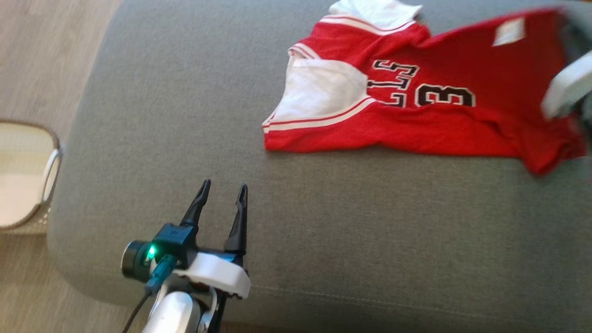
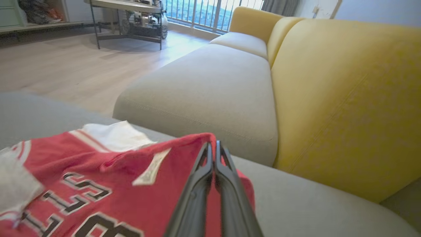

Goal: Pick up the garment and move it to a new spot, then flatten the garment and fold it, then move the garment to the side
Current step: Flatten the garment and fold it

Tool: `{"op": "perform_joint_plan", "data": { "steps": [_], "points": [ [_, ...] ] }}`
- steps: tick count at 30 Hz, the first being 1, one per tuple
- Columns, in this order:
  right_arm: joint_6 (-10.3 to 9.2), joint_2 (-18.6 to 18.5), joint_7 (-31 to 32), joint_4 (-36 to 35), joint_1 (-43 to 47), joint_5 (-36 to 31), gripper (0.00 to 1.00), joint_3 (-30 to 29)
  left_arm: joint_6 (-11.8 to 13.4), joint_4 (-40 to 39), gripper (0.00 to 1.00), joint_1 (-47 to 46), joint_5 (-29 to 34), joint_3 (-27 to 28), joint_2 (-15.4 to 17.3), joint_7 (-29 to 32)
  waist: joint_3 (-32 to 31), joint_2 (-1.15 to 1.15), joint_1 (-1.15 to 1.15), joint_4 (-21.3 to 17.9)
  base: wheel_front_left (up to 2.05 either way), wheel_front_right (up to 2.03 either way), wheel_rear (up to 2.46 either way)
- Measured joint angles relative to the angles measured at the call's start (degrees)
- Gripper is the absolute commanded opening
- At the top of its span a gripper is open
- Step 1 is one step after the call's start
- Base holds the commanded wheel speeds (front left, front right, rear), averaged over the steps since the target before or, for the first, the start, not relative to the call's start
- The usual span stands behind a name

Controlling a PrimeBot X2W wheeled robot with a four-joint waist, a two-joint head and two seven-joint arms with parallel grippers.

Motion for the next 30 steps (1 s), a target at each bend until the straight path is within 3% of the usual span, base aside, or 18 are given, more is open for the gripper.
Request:
{"op": "perform_joint_plan", "data": {
  "steps": [4, 5, 6, 10, 13, 22, 27, 30],
  "points": [
    [0.0, -5.0, 1.9, 5.2, -8.4, -2.0, 0.0, -1.8, 0.0, 0.0, 1.0, -1.7, 0.0, -1.1, 0.0, 0.0, 2.4, 0.0, 0.0, 1.7, 0.0, 0.0, 0.0],
    [0.0, -5.9, 2.3, 6.7, -10.0, -2.8, 0.96, -2.7, 0.0, 0.0, 1.0, -2.0, 0.0, -1.2, 0.0, 0.0, 3.1, 0.0, 0.01, 2.2, 0.0, 0.0, 0.0],
    [0.0, -6.8, 3.0, 8.3, -11.5, -4.0, 1.0, -4.0, 0.0, 0.0, 1.0, -2.4, 0.0, -1.5, 0.0, 0.0, 3.9, 0.0, 0.01, 2.6, 0.0, 0.0, 0.0],
    [0.0, -8.7, 4.9, 12.9, -15.1, -9.5, 1.0, -9.1, 0.1, 0.0, 1.0, -3.8, -0.5, -2.8, 0.0, 0.0, 6.5, 0.0, 0.01, 4.4, 0.0, 0.0, 0.0],
    [0.0, -7.5, 3.6, 13.9, -16.0, -12.6, 1.0, -11.8, 0.6, -0.1, 1.0, -4.4, -0.8, -2.9, -0.1, 0.0, 7.9, 0.0, 0.02, 5.3, 0.0, 0.0, 0.0],
    [0.0, 1.9, -3.9, 17.1, -15.1, -14.5, 1.0, -12.7, 1.3, 0.0, 1.0, -5.0, -0.6, -0.9, -0.1, 0.0, 5.8, 0.0, 0.0, 1.9, 0.0, 0.0, 0.0],
    [0.0, 7.5, -5.1, 16.1, -11.5, -11.1, 1.0, -10.1, 0.7, 0.0, 1.0, -4.9, 0.7, 2.1, -0.1, 0.0, 3.1, 0.0, 0.0, -2.1, 0.0, 0.0, 0.0],
    [0.0, 10.5, -5.1, 11.4, -7.2, -7.4, 1.0, -7.4, 0.7, -0.1, 1.0, -4.8, 1.4, 4.1, -0.1, 0.0, 1.3, 0.0, 0.0, -4.7, 0.0, 0.0, 0.0]
  ]
}}
